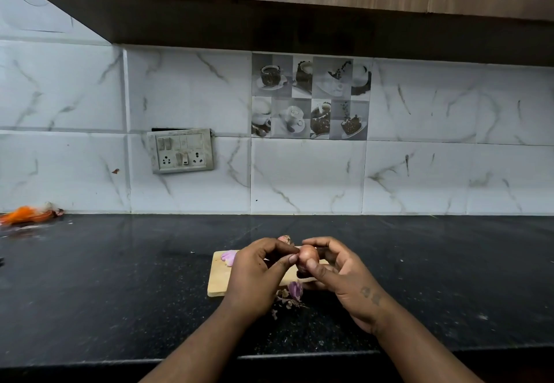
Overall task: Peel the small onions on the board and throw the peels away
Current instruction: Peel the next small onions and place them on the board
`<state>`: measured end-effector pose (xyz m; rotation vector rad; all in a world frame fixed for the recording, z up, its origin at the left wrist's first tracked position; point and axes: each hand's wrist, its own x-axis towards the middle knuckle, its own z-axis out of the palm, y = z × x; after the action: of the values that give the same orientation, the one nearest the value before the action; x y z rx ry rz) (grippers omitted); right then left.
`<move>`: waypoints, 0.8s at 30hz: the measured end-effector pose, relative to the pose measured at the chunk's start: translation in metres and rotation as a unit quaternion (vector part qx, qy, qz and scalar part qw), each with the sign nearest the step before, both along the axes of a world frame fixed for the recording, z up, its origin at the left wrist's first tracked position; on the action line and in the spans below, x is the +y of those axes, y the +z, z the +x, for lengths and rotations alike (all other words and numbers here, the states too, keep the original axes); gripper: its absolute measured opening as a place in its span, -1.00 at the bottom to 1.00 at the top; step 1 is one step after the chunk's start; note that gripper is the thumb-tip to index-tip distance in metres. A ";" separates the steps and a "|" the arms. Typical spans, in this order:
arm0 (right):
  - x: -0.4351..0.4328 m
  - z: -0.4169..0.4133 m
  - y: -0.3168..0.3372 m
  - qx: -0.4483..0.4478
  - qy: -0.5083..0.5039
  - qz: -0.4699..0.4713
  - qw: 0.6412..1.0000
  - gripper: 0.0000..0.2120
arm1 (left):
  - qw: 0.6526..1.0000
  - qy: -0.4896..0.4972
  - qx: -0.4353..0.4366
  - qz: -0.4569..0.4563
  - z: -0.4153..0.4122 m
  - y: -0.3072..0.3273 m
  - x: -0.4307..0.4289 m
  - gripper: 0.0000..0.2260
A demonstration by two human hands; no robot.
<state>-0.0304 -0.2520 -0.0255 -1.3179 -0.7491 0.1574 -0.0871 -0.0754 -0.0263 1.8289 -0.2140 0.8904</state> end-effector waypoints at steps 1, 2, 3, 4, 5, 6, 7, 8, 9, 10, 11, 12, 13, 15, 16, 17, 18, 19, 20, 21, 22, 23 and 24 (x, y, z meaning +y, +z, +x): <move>0.000 0.001 -0.001 -0.007 0.004 0.002 1.000 -0.65 | 1.000 0.012 -0.005 0.015 0.000 0.000 0.000 -0.88; -0.001 0.002 -0.001 -0.016 0.004 0.000 1.000 -0.61 | 0.999 0.024 -0.012 0.028 -0.001 0.000 -0.001 -0.88; -0.001 0.003 -0.001 -0.028 -0.004 -0.007 1.000 -0.58 | 0.998 0.034 -0.018 0.040 -0.001 0.001 -0.001 -0.87; -0.001 0.003 -0.001 -0.043 -0.017 -0.017 0.999 -0.55 | 0.998 0.044 -0.022 0.050 -0.002 0.001 -0.001 -0.86; -0.002 0.004 -0.001 -0.060 -0.033 -0.029 0.997 -0.52 | 0.996 0.053 -0.024 0.060 -0.002 0.001 -0.001 -0.86; -0.002 0.004 0.000 -0.075 -0.045 -0.043 0.995 -0.50 | 0.995 0.064 -0.025 0.067 -0.003 0.002 -0.001 -0.86; -0.002 0.003 0.000 -0.085 -0.051 -0.055 0.994 -0.47 | 0.994 0.074 -0.026 0.072 -0.003 0.002 -0.002 -0.86; -0.002 0.004 0.001 -0.085 -0.051 -0.064 0.993 -0.44 | 0.994 0.084 -0.028 0.072 -0.004 0.002 -0.002 -0.86; -0.002 0.004 0.001 -0.074 -0.049 -0.068 0.994 -0.37 | 0.993 0.093 -0.032 0.069 -0.004 0.002 -0.002 -0.86; -0.002 0.004 0.000 -0.057 -0.047 -0.067 0.995 -0.28 | 0.992 0.101 -0.037 0.065 -0.004 0.002 -0.001 -0.85; -0.002 0.005 0.000 -0.048 -0.047 -0.067 0.996 -0.21 | 0.991 0.109 -0.041 0.061 -0.004 0.002 -0.001 -0.85; -0.002 0.005 0.000 -0.047 -0.051 -0.069 0.995 -0.19 | 0.990 0.117 -0.043 0.058 -0.003 0.002 0.000 -0.84; -0.003 0.005 0.000 -0.051 -0.059 -0.074 0.994 -0.22 | 0.990 0.125 -0.043 0.053 -0.002 0.001 0.001 -0.84; -0.003 0.004 0.000 -0.055 -0.065 -0.078 0.993 -0.31 | 0.988 0.139 -0.040 0.043 -0.001 0.001 0.002 -0.85; -0.004 0.003 0.001 -0.053 -0.064 -0.074 0.994 -0.34 | 0.988 0.146 -0.039 0.037 -0.002 0.001 0.002 -0.86; -0.004 0.002 0.002 -0.049 -0.065 -0.069 0.994 -0.37 | 0.987 0.154 -0.038 0.032 -0.002 0.002 0.003 -0.87; -0.004 0.002 0.002 -0.046 -0.069 -0.063 0.995 -0.38 | 0.986 0.163 -0.034 0.028 -0.003 0.002 0.003 -0.88; -0.004 0.003 0.002 -0.048 -0.072 -0.061 0.994 -0.38 | 0.984 0.173 -0.030 0.023 -0.003 0.002 0.004 -0.89; -0.004 0.003 0.002 -0.050 -0.074 -0.061 0.994 -0.38 | 0.984 0.177 -0.025 0.018 -0.003 0.002 0.004 -0.89; -0.004 0.004 0.002 -0.050 -0.076 -0.060 0.994 -0.37 | 0.984 0.174 -0.018 0.015 -0.003 0.002 0.004 -0.89; -0.004 0.005 0.001 -0.050 -0.078 -0.058 0.994 -0.38 | 0.986 0.165 -0.011 0.016 -0.004 0.002 0.004 -0.88; -0.004 0.006 0.000 -0.052 -0.082 -0.055 0.994 -0.39 | 0.988 0.152 -0.004 0.020 -0.004 0.002 0.003 -0.86; -0.003 0.007 0.000 -0.057 -0.089 -0.052 0.993 -0.42 | 0.990 0.141 0.005 0.028 -0.004 0.002 0.002 -0.84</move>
<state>-0.0236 -0.2554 -0.0259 -1.4950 -0.7233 -0.0224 -0.0913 -0.0736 -0.0241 1.9468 0.0281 1.0782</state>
